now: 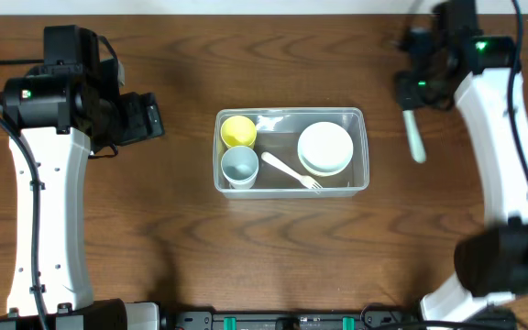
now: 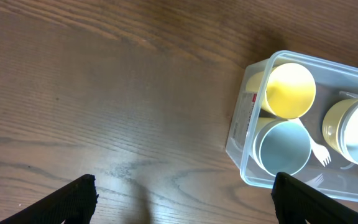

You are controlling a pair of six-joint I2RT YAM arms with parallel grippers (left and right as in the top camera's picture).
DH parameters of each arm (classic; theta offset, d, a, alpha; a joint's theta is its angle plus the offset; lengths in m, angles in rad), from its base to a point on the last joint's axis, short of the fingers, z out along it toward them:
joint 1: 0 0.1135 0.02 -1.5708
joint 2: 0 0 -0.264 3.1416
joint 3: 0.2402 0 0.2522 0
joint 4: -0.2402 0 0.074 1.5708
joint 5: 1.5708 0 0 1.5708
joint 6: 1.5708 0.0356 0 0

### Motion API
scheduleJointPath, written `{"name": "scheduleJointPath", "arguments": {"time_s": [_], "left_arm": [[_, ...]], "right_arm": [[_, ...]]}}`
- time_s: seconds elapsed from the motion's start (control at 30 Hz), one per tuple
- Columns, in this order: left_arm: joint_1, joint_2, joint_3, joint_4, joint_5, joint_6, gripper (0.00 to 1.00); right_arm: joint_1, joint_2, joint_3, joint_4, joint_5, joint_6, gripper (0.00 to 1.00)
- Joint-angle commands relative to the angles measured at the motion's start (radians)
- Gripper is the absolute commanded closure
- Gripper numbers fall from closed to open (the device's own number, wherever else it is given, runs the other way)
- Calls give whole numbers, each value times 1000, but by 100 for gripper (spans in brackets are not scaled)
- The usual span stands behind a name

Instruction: Pack container

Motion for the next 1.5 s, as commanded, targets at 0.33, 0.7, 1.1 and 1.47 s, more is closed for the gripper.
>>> {"name": "scheduleJointPath", "arguments": {"time_s": [0.33,0.7,1.1,1.47], "left_arm": [[3,5,-8,-9,-12,-1,10],[3,5,-8,-11,-12,-1,10],[3,5,-8,-11,-12,-1,10],[-21,5,-8,1,-12,50,9]], "right_arm": [[507,31,-19,3,-42,-304,82],[544,139,-20,-8,-34,-304,72],[534,139,-20,-56,-35,-330,58],[452,80,-19,79,37,-72,60]]}}
